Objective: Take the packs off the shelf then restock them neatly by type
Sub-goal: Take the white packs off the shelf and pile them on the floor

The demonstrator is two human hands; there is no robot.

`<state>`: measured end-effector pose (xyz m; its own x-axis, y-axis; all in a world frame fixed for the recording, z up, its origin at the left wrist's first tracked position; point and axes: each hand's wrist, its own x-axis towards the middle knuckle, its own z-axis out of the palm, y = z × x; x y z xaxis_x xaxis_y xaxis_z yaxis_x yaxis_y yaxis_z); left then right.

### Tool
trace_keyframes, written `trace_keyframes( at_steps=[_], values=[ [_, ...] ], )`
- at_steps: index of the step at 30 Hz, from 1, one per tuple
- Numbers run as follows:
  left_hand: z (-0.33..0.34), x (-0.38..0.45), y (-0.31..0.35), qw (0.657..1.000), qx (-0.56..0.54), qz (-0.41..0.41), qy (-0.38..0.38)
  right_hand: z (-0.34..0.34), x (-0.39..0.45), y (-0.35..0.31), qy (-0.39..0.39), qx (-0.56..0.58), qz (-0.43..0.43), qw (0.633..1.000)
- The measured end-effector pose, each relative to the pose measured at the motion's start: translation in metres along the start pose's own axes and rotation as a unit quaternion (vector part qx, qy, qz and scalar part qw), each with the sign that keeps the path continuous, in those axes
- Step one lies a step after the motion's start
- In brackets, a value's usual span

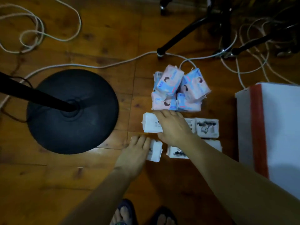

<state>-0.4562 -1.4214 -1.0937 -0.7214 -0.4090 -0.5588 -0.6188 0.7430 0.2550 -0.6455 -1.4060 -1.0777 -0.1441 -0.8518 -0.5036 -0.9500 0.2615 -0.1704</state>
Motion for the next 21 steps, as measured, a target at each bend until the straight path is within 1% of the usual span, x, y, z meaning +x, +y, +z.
trace_keyframes(
  at_steps=[4,8,11,14,17,19,21],
  values=[
    [0.035,0.035,-0.007,0.999,-0.027,0.007,0.026,0.043,0.027,0.014,0.000,-0.027,-0.013,1.000],
    [0.052,0.055,-0.002,0.998,-0.036,0.015,0.042,0.063,0.043,0.024,0.002,-0.050,-0.018,0.999],
    [0.059,0.061,-0.001,0.998,-0.042,0.015,0.040,0.070,0.048,0.026,-0.010,-0.041,-0.020,0.999],
    [0.054,0.057,-0.004,0.999,-0.042,0.020,0.027,0.066,0.045,0.028,-0.011,-0.038,-0.026,0.999],
    [0.039,0.043,-0.003,1.000,-0.022,0.002,0.021,0.050,0.031,0.028,-0.014,-0.028,-0.022,0.999],
    [0.022,0.029,0.002,0.999,-0.009,-0.008,0.039,0.033,0.016,0.024,-0.006,-0.025,-0.021,0.999],
    [0.002,0.013,0.008,0.997,-0.003,-0.015,0.072,0.008,-0.003,0.019,0.003,-0.025,-0.015,1.000]
  ],
)
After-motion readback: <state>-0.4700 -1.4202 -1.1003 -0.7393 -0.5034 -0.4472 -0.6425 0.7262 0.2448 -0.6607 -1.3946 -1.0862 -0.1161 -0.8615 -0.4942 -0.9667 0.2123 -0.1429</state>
